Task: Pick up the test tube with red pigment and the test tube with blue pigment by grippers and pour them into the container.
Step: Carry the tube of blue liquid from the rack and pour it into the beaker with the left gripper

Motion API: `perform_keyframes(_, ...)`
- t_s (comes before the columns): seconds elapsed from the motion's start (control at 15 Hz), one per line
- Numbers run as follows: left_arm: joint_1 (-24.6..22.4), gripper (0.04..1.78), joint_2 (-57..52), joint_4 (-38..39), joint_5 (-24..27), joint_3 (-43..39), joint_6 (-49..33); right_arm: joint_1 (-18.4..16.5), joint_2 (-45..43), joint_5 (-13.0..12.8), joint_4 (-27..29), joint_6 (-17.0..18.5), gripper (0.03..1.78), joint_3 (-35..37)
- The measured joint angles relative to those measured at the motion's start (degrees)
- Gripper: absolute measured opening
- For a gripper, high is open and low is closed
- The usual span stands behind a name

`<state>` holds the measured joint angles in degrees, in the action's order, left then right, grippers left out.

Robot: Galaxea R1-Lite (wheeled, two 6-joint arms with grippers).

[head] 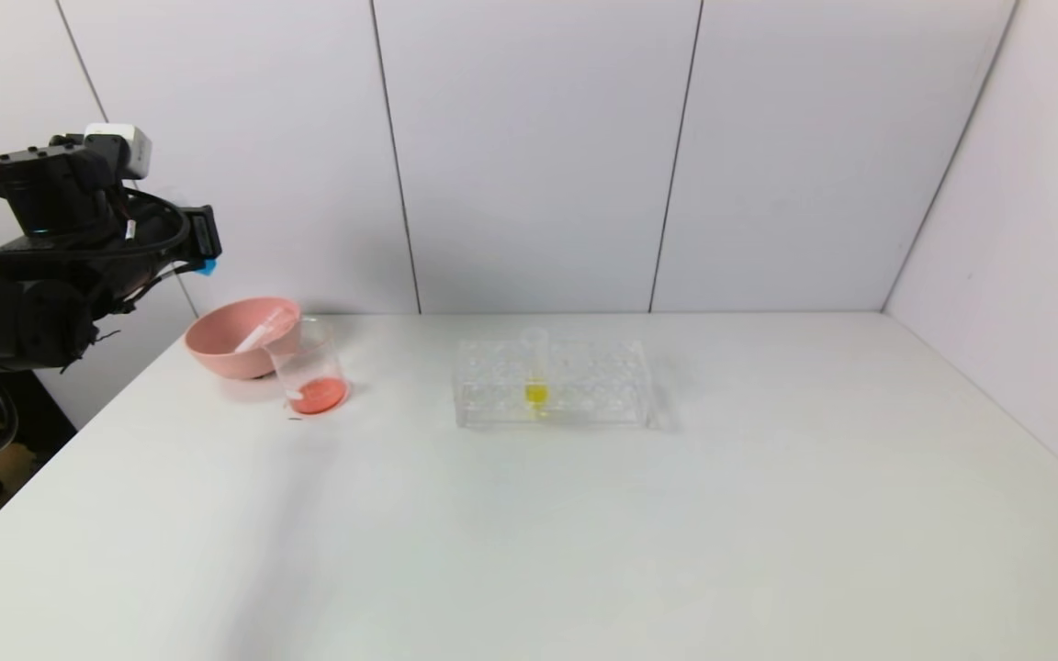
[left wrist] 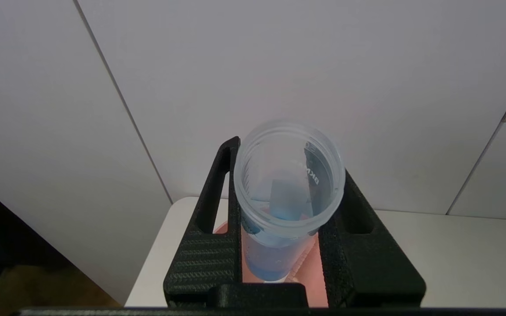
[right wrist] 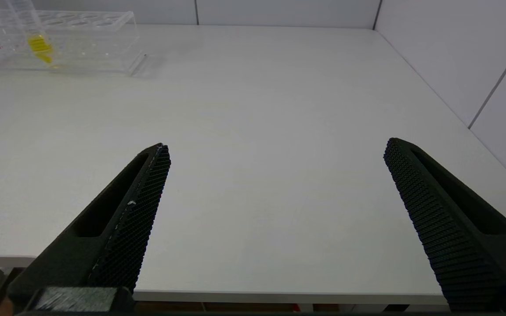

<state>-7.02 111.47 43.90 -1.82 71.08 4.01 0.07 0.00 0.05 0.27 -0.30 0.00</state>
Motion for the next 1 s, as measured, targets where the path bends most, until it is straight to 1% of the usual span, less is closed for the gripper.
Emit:
perform_keyframes(0.73, -0.3, 0.50, -0.1, -0.9, 0.4, 0.1, 0.2, 0.0, 0.0, 0.0, 0.0, 0.0, 1.77, 0.0)
perform_keyframes(0.87, -0.3, 0.50, -0.1, -1.5, 1.9, 0.9, 0.2, 0.0, 0.0, 0.0, 0.0, 0.0, 1.78, 0.0)
perform_keyframes(1.0, -0.3, 0.50, -0.4, -5.1, 4.8, 1.6, 0.5, 0.0, 0.0, 0.0, 0.0, 0.0, 1.78, 0.0)
